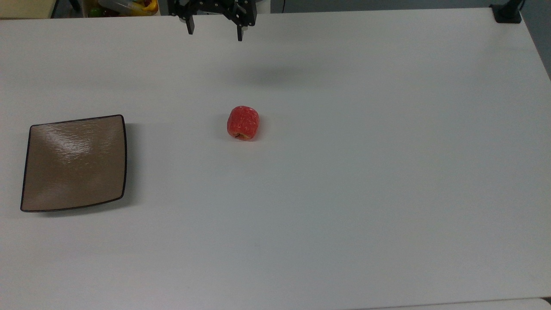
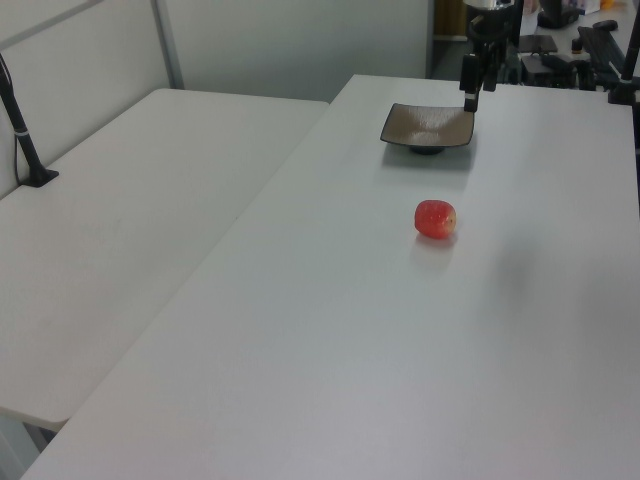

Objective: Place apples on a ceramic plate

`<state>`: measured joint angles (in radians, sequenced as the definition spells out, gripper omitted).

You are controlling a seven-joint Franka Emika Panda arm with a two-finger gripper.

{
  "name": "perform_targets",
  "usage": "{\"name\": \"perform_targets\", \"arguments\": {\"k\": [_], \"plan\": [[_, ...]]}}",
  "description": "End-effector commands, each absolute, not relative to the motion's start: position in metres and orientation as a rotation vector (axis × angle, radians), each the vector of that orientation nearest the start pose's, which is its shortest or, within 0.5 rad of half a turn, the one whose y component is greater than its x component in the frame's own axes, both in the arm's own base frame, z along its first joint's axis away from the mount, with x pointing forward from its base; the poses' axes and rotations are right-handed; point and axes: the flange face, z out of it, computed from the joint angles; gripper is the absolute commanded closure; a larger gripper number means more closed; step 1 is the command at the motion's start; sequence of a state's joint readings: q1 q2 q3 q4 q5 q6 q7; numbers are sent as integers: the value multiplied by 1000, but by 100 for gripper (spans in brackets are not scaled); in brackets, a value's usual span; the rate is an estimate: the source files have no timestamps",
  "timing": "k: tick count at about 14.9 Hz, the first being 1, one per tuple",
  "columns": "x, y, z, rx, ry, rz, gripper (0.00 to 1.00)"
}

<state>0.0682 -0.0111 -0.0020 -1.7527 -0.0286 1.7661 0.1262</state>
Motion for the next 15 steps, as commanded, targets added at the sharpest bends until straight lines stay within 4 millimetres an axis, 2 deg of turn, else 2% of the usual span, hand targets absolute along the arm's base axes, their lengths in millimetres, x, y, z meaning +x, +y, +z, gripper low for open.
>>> {"name": "perform_targets", "arguments": {"k": [1, 7, 9, 13, 15], "plan": [[558, 36, 560, -3180, 28, 31, 0], [559, 35, 557, -3181, -2, 35, 0], [564, 38, 539, -3181, -57, 84, 0], [566, 35, 535, -3180, -50, 82, 0], [574, 35, 520, -3198, -83, 106, 0]]}}
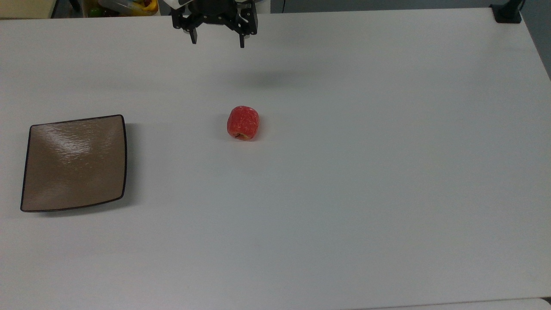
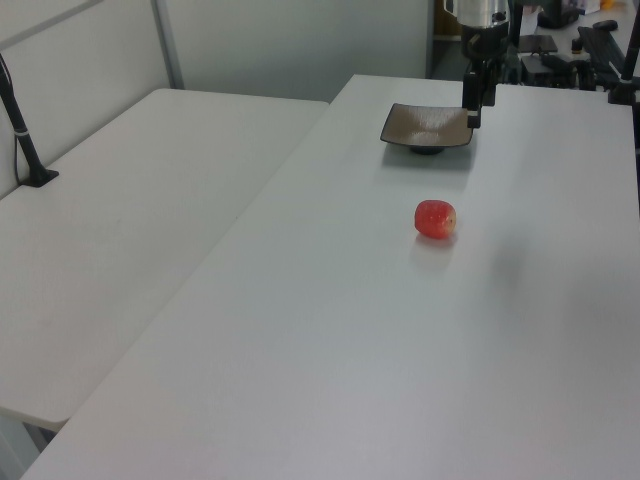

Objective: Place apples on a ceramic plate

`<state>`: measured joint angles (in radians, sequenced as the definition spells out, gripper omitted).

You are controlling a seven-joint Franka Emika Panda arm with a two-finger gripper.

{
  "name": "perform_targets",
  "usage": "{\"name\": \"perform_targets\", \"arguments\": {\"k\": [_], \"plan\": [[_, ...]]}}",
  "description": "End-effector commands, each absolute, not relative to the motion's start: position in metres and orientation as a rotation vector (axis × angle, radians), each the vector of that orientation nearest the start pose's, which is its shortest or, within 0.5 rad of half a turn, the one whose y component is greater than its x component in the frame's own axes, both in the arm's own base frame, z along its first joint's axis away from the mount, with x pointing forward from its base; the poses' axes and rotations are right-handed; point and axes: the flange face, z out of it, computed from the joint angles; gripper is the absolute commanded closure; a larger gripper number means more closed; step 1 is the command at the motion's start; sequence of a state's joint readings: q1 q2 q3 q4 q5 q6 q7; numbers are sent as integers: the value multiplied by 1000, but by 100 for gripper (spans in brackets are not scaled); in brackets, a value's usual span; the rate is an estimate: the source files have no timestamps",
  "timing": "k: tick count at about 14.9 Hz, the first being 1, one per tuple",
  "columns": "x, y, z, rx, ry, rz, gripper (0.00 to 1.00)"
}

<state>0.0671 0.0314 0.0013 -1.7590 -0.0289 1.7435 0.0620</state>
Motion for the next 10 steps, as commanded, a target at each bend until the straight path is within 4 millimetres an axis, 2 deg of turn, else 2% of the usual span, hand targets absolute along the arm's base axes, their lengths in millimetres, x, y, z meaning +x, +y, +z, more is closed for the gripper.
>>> {"name": "perform_targets", "arguments": {"k": [1, 2, 4, 6, 10], "plan": [[580, 37, 511, -3207, -136, 92, 0], [586, 39, 504, -3205, -204, 74, 0], [598, 39, 475, -3193, -458, 118, 0], [606, 44, 455, -3186, -641, 150, 0], [620, 61, 424, -3171, -677, 117, 0]]}}
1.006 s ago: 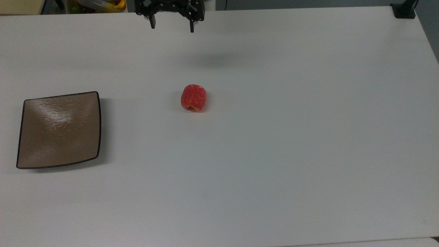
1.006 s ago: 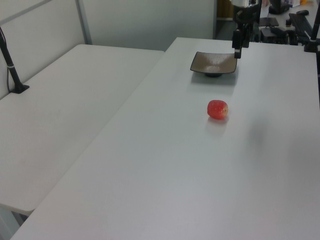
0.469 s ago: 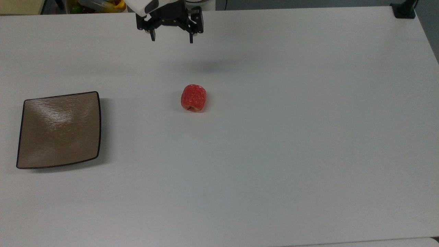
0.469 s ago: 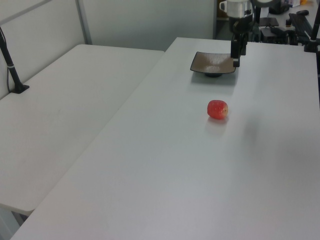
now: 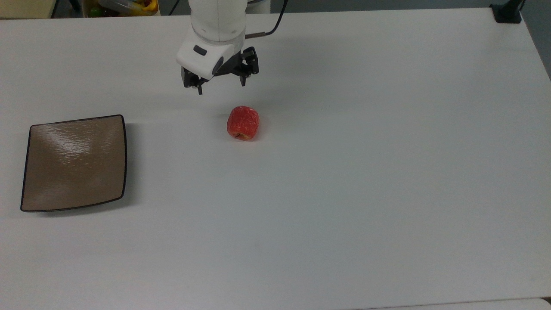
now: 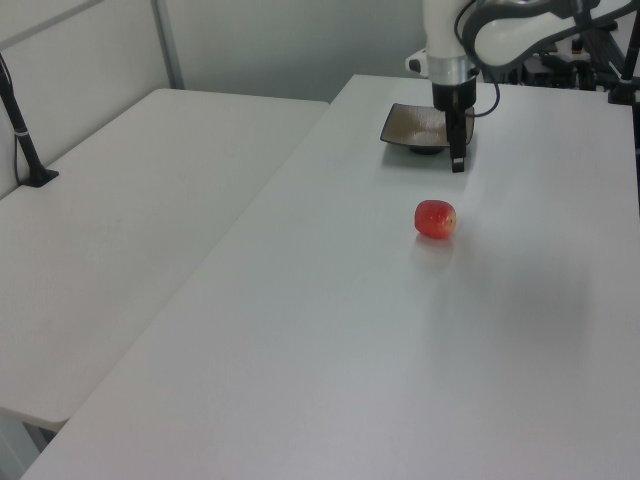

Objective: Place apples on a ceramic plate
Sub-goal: 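Lower the open gripper down over the red apple, then close the gripper around the red apple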

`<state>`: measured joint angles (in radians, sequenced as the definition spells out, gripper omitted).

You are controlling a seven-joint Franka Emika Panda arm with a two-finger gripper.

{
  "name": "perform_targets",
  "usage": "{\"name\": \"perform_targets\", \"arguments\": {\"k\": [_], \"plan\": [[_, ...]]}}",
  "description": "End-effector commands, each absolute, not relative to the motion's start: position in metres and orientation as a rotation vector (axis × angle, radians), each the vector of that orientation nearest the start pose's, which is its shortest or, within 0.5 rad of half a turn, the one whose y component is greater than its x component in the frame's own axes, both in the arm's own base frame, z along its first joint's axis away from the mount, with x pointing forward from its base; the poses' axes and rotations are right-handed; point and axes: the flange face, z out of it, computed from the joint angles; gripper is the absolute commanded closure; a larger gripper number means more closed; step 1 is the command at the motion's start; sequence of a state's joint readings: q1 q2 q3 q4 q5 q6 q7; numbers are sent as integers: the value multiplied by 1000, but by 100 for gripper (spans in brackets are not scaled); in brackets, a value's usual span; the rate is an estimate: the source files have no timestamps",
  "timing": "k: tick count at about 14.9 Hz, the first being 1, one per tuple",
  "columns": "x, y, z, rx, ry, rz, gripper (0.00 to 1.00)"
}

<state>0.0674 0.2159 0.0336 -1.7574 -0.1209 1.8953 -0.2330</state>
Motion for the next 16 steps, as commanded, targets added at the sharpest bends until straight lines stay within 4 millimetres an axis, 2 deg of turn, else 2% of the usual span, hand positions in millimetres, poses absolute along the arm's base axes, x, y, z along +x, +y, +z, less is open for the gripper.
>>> {"name": "perform_targets", "arguments": {"k": [1, 4, 8, 13, 16], "plan": [[621, 65, 419, -3166, -690, 119, 0], [628, 75, 392, -3154, -724, 143, 0], [633, 78, 377, -3182, -586, 108, 0], [635, 83, 355, -3186, -606, 155, 0], [635, 84, 353, -3185, -611, 160, 0]]}}
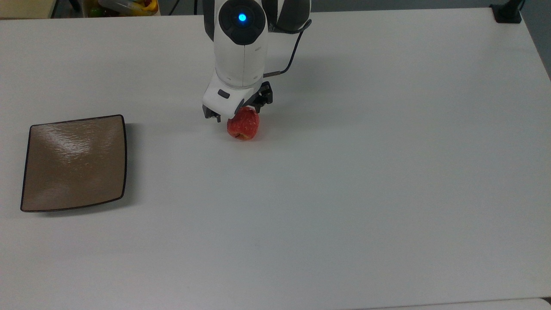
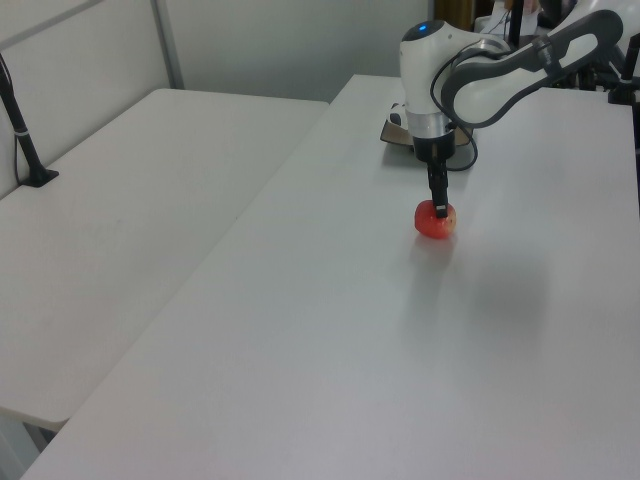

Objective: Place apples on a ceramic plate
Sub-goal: 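Close the gripper around the red apple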

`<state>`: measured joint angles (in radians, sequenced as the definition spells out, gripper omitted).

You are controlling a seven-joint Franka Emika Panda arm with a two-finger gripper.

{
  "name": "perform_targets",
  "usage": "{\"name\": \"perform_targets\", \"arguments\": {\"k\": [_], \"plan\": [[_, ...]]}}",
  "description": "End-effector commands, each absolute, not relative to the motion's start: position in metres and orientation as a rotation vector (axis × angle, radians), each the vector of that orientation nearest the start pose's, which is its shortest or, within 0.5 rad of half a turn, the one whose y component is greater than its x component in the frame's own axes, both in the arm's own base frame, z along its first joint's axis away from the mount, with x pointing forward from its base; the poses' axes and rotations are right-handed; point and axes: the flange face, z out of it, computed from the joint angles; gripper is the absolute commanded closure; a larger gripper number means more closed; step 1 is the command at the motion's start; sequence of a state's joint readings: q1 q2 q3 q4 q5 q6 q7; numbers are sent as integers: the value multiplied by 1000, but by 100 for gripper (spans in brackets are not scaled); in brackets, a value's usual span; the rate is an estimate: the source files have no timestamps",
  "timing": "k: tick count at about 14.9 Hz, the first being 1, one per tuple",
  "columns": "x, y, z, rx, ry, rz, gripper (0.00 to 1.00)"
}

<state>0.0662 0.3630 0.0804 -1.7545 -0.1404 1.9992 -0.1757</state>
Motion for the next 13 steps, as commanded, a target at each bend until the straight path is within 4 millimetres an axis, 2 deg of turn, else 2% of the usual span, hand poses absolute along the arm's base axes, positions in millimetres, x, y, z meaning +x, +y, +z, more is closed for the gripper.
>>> {"name": "perform_targets", "arguments": {"k": [1, 3, 4, 5, 7, 9, 13], "plan": [[636, 84, 346, -3182, -611, 177, 0], [635, 92, 341, -3191, -632, 180, 1], [635, 93, 340, -3210, -633, 163, 19], [637, 96, 336, -3230, -600, 147, 47], [638, 95, 335, -3239, -562, 144, 62], [639, 93, 337, -3240, -554, 137, 62], [655, 67, 376, -3251, -453, 15, 62]]}}
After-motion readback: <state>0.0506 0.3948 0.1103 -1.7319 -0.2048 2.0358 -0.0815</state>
